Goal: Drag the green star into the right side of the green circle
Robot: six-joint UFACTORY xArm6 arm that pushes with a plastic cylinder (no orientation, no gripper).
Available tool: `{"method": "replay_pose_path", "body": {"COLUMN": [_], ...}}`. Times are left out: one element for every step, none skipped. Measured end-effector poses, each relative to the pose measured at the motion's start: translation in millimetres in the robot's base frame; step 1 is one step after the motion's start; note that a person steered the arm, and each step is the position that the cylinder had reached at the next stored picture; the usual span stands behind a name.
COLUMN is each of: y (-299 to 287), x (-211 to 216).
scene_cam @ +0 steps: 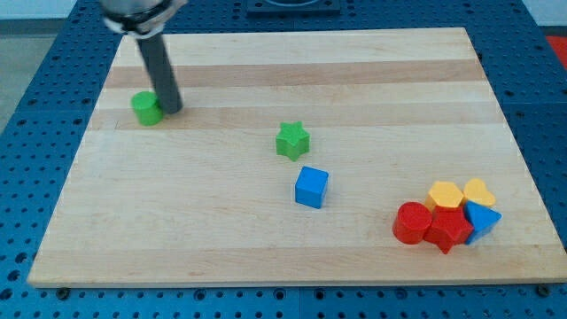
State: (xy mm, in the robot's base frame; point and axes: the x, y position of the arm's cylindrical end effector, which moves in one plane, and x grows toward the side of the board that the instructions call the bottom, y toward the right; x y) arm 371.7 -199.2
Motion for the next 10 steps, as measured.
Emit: {"method": "replay_pose_path", "body": {"y": [-9.1, -7.9, -7.4, 39.9, 130.1, 225.1, 304.2, 346.7, 353.4, 345.2], "x": [-4.1, -14.3, -23.9, -24.8, -26.6, -26.7, -23.3, -0.1, 34.4, 43.7]}}
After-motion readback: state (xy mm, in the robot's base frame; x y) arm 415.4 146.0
